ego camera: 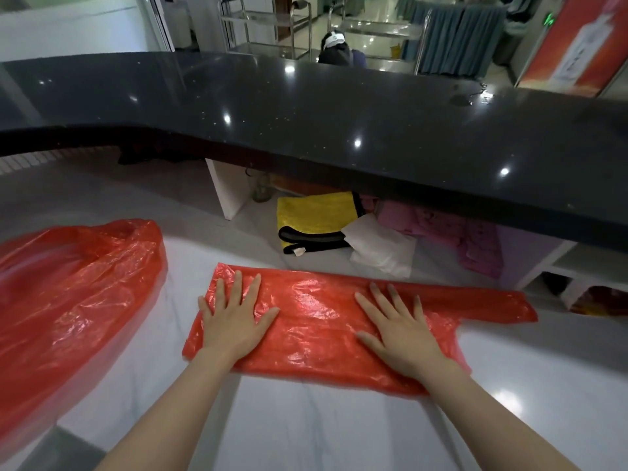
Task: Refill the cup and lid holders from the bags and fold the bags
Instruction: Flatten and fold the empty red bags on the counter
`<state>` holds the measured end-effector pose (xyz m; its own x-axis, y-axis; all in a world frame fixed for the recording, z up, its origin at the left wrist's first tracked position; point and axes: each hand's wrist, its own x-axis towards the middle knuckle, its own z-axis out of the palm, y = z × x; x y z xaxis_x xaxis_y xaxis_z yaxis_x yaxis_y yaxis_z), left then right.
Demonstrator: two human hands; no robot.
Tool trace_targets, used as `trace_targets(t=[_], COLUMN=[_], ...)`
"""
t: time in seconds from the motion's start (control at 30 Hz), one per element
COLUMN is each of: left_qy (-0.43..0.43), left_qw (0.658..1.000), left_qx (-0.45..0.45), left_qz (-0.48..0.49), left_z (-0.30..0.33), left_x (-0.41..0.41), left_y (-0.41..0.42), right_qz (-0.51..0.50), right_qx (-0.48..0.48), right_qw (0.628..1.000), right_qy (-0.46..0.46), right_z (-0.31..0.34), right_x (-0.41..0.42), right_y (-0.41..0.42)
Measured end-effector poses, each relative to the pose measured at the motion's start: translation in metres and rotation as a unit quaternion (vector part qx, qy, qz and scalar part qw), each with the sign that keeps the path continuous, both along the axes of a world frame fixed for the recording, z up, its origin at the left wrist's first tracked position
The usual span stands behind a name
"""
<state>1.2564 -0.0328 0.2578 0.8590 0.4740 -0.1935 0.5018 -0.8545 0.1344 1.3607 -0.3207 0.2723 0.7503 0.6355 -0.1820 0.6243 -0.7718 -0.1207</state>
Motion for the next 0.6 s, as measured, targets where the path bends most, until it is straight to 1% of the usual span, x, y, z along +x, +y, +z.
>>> trace_targets(t=[0.07, 0.13, 0.23, 0.3, 0.37, 0.43, 0.47, 0.5, 0.57, 0.6], left_qy=[-0.003, -0.031, -0.084, -0.091, -0.08, -0.066, -0.056, -0.042, -0.015, -0.009], left_qw=[1.0, 0.999, 0.996, 0.994, 0.992, 0.992, 0.993, 0.994, 0.996, 0.996], left_qx=[0.001, 0.004, -0.018, -0.037, -0.054, -0.07, -0.074, -0.073, -0.055, -0.038], left_qz=[-0.002, -0.01, -0.035, -0.057, -0.077, -0.082, -0.079, -0.075, -0.071, -0.074], left_z=[0.004, 0.01, 0.02, 0.024, 0.023, 0.018, 0.014, 0.01, 0.001, -0.004], left_x=[-0.001, 0.0, 0.004, 0.006, 0.005, 0.002, 0.001, 0.0, -0.002, -0.003], left_y=[-0.001, -0.005, -0.025, -0.043, -0.061, -0.074, -0.079, -0.082, -0.084, -0.084], right_qz=[-0.008, -0.041, -0.126, -0.188, -0.264, -0.35, -0.376, -0.376, -0.337, -0.32], right_qx=[0.049, 0.128, 0.267, 0.306, 0.354, 0.418, 0.428, 0.417, 0.372, 0.359], right_qw=[0.999, 0.99, 0.947, 0.921, 0.889, 0.837, 0.822, 0.827, 0.865, 0.877], right_qy=[-0.019, -0.052, -0.128, -0.152, -0.119, -0.047, -0.019, -0.009, 0.0, 0.016], right_z=[0.007, 0.016, 0.022, 0.018, 0.011, 0.002, -0.002, -0.005, -0.01, -0.011], right_x=[-0.004, -0.012, -0.024, -0.033, -0.045, -0.058, -0.063, -0.068, -0.073, -0.075], right_y=[-0.006, -0.017, -0.041, -0.057, -0.072, -0.084, -0.088, -0.092, -0.097, -0.098])
